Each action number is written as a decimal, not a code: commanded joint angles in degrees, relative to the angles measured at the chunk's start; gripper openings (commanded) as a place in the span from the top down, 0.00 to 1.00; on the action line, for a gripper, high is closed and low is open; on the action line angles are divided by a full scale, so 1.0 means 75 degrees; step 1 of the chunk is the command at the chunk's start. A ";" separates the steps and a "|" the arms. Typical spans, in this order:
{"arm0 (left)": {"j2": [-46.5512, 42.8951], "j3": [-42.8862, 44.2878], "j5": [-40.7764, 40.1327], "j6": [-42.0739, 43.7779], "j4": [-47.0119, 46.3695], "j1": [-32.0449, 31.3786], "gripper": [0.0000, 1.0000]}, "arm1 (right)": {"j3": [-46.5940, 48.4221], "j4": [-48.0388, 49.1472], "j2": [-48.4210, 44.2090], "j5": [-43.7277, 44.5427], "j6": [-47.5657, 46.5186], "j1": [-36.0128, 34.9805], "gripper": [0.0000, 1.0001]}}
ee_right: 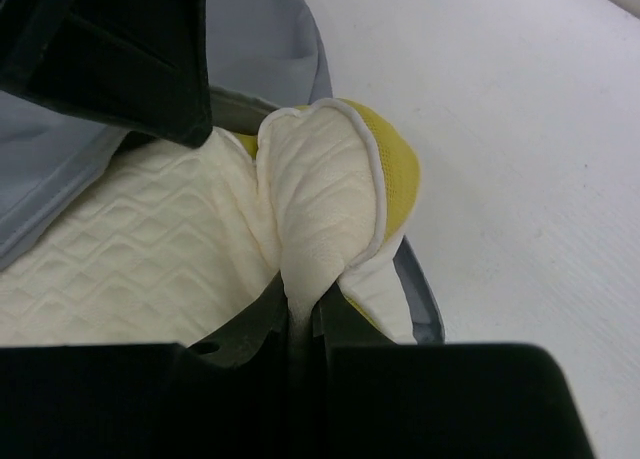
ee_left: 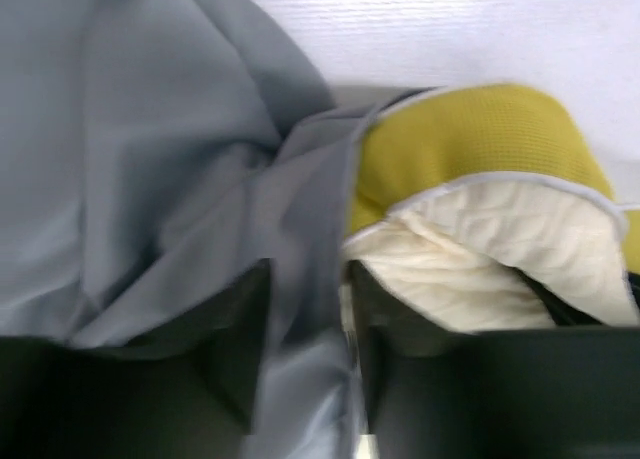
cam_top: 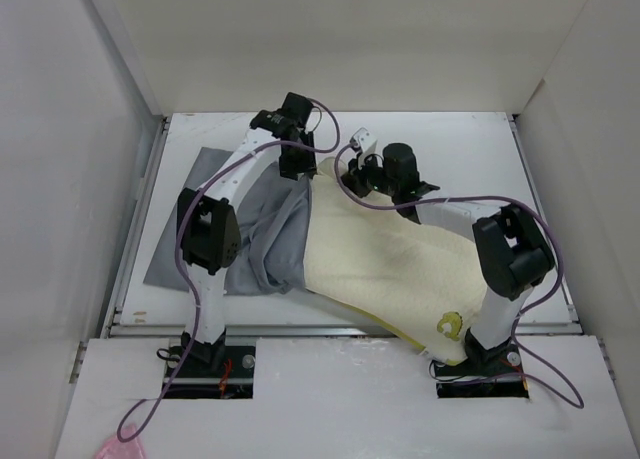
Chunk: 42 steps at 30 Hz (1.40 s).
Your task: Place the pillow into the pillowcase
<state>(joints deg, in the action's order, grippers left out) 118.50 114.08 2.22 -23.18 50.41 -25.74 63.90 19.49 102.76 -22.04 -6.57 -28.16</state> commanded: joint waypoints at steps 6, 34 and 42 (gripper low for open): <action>-0.0343 0.0081 -0.0965 -0.0085 -0.0605 0.0221 0.75 | 0.0069 -0.0582 0.0092 -0.0319 0.0266 0.0028 1.00; -0.0880 0.1025 0.0303 0.0184 -0.1179 -0.1138 1.00 | 0.1113 0.1054 0.1016 -0.0204 0.1865 -0.0409 1.00; -0.2007 -0.1184 0.1461 0.0149 -0.2444 -0.2403 1.00 | 0.1323 0.4187 0.1919 -0.0414 0.5539 0.0415 1.00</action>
<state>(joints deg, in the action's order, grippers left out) 108.42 106.52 5.74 -21.76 37.06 -39.88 69.84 38.33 117.56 -28.29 23.33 -24.67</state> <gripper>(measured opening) 0.006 0.115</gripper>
